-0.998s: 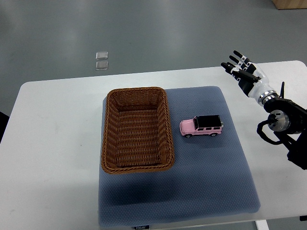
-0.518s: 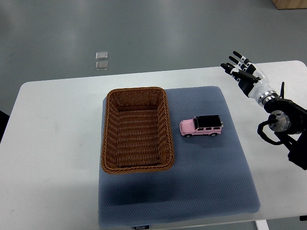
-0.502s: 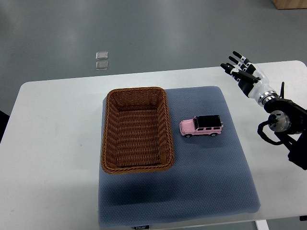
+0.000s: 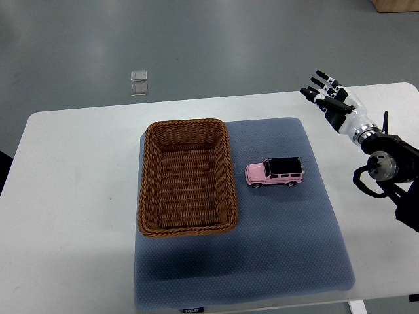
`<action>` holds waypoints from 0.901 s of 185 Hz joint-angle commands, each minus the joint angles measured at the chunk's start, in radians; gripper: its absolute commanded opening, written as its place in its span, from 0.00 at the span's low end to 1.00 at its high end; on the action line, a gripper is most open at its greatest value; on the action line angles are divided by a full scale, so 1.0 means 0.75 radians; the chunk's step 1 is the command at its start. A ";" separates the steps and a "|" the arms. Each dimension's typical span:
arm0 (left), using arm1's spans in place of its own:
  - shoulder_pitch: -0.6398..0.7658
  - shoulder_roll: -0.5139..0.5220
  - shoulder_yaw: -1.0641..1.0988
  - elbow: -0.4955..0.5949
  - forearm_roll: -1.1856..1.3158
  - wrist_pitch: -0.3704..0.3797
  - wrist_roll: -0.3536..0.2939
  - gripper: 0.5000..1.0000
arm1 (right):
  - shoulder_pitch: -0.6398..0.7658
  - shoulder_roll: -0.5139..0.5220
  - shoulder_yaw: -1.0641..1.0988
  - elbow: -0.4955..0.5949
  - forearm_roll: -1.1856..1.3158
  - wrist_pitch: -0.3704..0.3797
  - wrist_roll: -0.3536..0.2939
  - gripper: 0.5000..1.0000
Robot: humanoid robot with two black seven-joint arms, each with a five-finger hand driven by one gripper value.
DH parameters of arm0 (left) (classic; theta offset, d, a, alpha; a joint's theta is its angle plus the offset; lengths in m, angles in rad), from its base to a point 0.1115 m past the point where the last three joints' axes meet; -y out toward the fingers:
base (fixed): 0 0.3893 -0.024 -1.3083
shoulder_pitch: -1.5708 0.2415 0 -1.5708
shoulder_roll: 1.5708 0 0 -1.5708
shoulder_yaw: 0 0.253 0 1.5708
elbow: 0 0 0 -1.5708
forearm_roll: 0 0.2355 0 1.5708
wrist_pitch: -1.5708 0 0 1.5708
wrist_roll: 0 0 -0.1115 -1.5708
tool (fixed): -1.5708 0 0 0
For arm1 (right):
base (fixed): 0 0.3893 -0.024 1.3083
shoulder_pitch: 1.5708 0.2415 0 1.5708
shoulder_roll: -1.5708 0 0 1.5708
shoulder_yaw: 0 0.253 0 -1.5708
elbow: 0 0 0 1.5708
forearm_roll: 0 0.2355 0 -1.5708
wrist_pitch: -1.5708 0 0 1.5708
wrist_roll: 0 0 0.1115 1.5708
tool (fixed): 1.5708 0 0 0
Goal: Place pink car in brown basket
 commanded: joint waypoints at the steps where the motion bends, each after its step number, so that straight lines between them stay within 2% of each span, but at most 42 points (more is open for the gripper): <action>1: 0.000 0.000 0.001 0.002 0.000 0.000 0.000 1.00 | 0.001 -0.003 0.000 0.000 0.000 0.035 0.000 0.83; 65: 0.000 0.000 0.001 0.002 0.000 0.000 0.000 1.00 | 0.015 -0.011 0.000 0.006 -0.103 0.053 0.002 0.83; 111: 0.000 0.000 0.001 0.002 0.000 0.000 0.000 1.00 | 0.019 -0.024 -0.002 0.025 -0.450 0.113 0.008 0.83; 132: 0.000 0.000 0.001 0.002 0.000 0.000 0.000 1.00 | 0.021 -0.042 -0.012 0.076 -0.651 0.133 0.014 0.83; 167: 0.000 0.000 0.001 0.004 0.000 0.000 0.000 1.00 | 0.031 -0.195 -0.124 0.270 -0.910 0.133 0.035 0.83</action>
